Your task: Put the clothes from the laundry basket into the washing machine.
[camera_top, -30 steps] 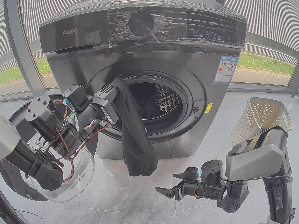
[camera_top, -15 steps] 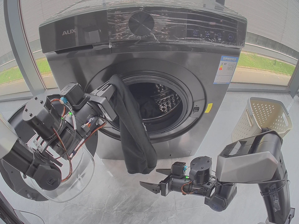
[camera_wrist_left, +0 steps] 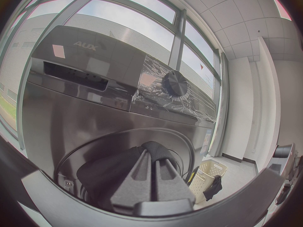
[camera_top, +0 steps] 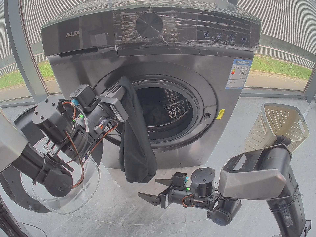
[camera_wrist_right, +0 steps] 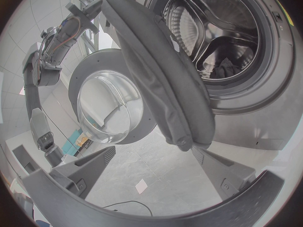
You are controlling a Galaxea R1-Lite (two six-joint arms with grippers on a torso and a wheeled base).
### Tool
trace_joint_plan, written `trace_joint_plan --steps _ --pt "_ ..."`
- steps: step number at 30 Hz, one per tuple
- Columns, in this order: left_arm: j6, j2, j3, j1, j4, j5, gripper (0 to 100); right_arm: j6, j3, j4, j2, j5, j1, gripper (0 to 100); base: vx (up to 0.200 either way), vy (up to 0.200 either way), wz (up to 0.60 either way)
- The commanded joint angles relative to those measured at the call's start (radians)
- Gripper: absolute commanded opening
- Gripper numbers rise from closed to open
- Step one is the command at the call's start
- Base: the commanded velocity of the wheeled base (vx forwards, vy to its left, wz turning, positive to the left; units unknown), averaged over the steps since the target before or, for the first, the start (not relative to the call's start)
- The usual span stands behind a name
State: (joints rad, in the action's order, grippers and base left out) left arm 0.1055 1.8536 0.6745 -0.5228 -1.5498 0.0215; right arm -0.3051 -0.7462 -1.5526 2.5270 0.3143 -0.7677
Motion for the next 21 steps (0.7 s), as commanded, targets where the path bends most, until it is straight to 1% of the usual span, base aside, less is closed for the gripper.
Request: trace_joint_plan --steps 1,3,9,10,11,12,13,16,17,21 --pt "0.0 0.024 0.033 -0.006 0.0 0.008 0 -0.002 -0.021 -0.011 0.041 0.002 -0.009 100 0.0 0.0 0.0" --pt "0.0 0.024 0.034 -0.013 0.0 0.008 0 -0.002 -0.027 -0.009 0.044 0.003 -0.005 100 0.0 0.0 0.0" --pt "0.002 0.016 0.027 -0.013 -0.001 0.008 0 0.006 -0.102 -0.011 0.093 -0.001 0.016 100 0.0 0.0 0.0" --pt "0.002 0.016 0.027 -0.013 -0.001 0.008 0 0.006 -0.102 -0.011 0.093 -0.001 0.016 100 0.0 0.0 0.0" --pt "0.003 0.013 0.023 -0.014 -0.001 0.008 0 0.017 -0.139 -0.009 0.116 -0.006 0.042 100 0.0 0.0 0.0" --pt "0.003 0.013 0.023 -0.014 -0.001 0.008 0 0.017 -0.139 -0.009 0.116 -0.006 0.042 100 0.0 0.0 0.0" --pt "0.003 0.01 0.019 -0.014 -0.001 0.008 0 0.017 -0.157 -0.009 0.125 -0.007 0.059 100 0.0 0.0 0.0" --pt "0.003 0.009 0.017 -0.014 -0.001 0.008 0 0.017 -0.15 -0.009 0.124 -0.011 0.071 100 0.0 0.0 0.0" --pt "0.003 0.009 0.016 -0.013 -0.001 0.008 0 0.017 -0.133 -0.011 0.113 -0.015 0.082 100 0.0 0.0 0.0" --pt "0.003 0.01 0.02 -0.013 -0.001 0.008 0 0.017 -0.081 -0.009 0.087 -0.015 0.087 100 0.0 0.0 0.0"
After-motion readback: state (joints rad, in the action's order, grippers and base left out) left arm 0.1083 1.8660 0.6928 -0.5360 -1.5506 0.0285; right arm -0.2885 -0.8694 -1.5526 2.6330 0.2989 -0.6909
